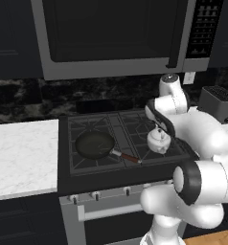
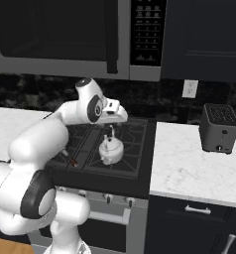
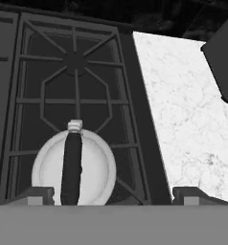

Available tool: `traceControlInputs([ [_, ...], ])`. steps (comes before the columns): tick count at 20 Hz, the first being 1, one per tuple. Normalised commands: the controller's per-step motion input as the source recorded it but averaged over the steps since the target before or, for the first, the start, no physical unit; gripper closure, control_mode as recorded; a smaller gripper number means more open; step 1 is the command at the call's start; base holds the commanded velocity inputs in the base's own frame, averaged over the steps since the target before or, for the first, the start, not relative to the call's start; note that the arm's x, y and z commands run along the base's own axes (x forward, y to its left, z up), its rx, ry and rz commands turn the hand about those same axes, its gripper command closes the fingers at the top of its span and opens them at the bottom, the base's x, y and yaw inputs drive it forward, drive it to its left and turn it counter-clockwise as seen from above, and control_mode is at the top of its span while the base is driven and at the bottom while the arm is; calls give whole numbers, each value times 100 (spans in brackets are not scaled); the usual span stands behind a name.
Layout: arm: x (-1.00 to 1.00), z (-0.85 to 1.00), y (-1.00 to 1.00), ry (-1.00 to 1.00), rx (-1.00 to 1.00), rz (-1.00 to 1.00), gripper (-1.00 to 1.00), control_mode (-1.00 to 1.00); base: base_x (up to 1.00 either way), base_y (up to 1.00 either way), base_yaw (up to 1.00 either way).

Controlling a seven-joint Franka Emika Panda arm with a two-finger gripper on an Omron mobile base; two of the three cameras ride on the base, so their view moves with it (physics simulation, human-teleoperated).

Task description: Pick the kettle from the counter and place it on a stove burner. Then turn the burner on.

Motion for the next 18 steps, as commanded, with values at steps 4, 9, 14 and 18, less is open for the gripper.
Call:
traceControlInputs([
  [4,-100,8,-68,-51,18,-2,-100,-100,0,0,0],
  [9,-100,-12,-68,-45,24,0,-100,-100,0,0,0],
  [14,-100,-80,-66,-37,24,0,-100,-100,0,0,0],
  [18,-100,-100,-54,-37,30,0,-100,-100,0,0,0],
])
